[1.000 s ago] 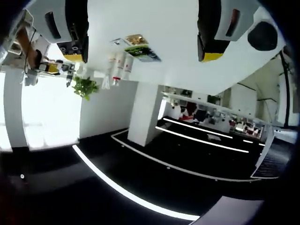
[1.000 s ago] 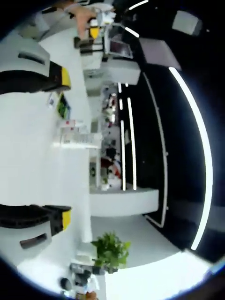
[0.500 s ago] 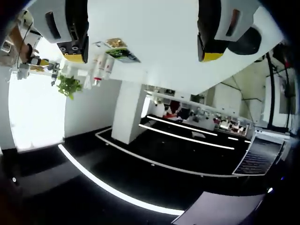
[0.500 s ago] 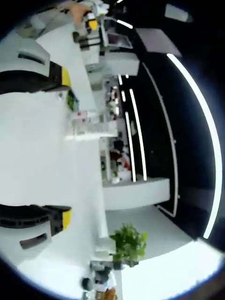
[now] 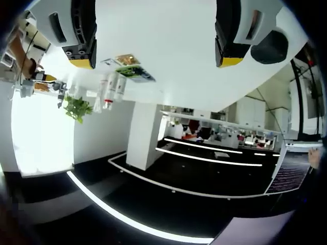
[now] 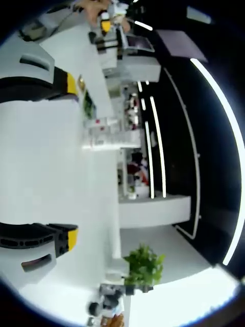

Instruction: Arrange the skincare products in the storage area until every visible bottle or jar stands upright without overlapping.

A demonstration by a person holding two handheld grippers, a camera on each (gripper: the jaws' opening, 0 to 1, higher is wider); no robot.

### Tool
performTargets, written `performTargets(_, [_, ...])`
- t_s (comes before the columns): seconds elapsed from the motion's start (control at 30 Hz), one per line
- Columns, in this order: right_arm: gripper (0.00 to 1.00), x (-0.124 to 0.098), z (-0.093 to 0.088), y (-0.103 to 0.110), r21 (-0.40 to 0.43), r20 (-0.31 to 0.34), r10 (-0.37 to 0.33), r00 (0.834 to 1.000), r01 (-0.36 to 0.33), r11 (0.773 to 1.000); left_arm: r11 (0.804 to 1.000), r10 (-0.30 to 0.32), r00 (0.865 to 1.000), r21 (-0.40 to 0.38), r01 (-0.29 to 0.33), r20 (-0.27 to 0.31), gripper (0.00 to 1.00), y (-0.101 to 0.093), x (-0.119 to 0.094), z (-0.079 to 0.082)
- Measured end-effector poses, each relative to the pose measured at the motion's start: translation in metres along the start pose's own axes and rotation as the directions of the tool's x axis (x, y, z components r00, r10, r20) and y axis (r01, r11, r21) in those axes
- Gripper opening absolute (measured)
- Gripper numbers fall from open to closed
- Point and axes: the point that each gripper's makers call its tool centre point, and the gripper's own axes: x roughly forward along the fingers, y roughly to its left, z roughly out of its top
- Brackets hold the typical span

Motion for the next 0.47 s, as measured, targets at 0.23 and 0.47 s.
performTargets(0.23, [1.0,0.004,-0.01,0.006,0.021,-0.032,0.012,0.999,-0.012,1.0,1.0,-0.015,1.0,0.013,0.015,-0.02,1.0,-0.004,0.002,-0.004])
performTargets(0.47, [1.0,0.006,-0.006,0.003,0.012,-0.048,0.015,0.999,-0.014,1.0,0.999,-0.038,0.999,-0.006,0.038,-0.025,1.0,-0.007,0.006,-0.007])
